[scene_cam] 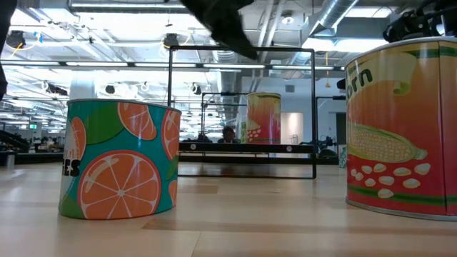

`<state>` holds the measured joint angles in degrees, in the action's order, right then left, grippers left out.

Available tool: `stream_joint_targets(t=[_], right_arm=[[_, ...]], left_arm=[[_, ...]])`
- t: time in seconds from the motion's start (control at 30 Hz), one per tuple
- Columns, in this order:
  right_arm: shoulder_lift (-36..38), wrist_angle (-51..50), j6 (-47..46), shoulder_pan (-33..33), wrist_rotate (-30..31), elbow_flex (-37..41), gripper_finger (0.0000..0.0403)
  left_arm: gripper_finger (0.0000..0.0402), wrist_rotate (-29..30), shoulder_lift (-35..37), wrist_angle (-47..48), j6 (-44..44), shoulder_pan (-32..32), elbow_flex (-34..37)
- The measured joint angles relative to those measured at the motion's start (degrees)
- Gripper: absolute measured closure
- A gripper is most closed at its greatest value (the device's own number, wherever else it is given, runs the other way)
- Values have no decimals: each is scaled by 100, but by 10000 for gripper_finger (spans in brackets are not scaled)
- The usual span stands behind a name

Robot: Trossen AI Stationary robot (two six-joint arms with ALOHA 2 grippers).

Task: Pick and place cans onto a shelf
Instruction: Adjust the cans

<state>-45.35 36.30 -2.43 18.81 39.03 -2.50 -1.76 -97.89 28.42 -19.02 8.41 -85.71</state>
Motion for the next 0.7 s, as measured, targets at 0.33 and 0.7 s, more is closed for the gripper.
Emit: stream_joint_targets(t=[0.33,0.7], right_arm=[[-1,40,-414,-203,0,-123,390],[-819,-1458,-232,-1411,-831,-1942,398]], left_arm=[[396,-112,1977,-2906,581,407,3176],[398,-335,3556,-6619,1585,772,6328]])
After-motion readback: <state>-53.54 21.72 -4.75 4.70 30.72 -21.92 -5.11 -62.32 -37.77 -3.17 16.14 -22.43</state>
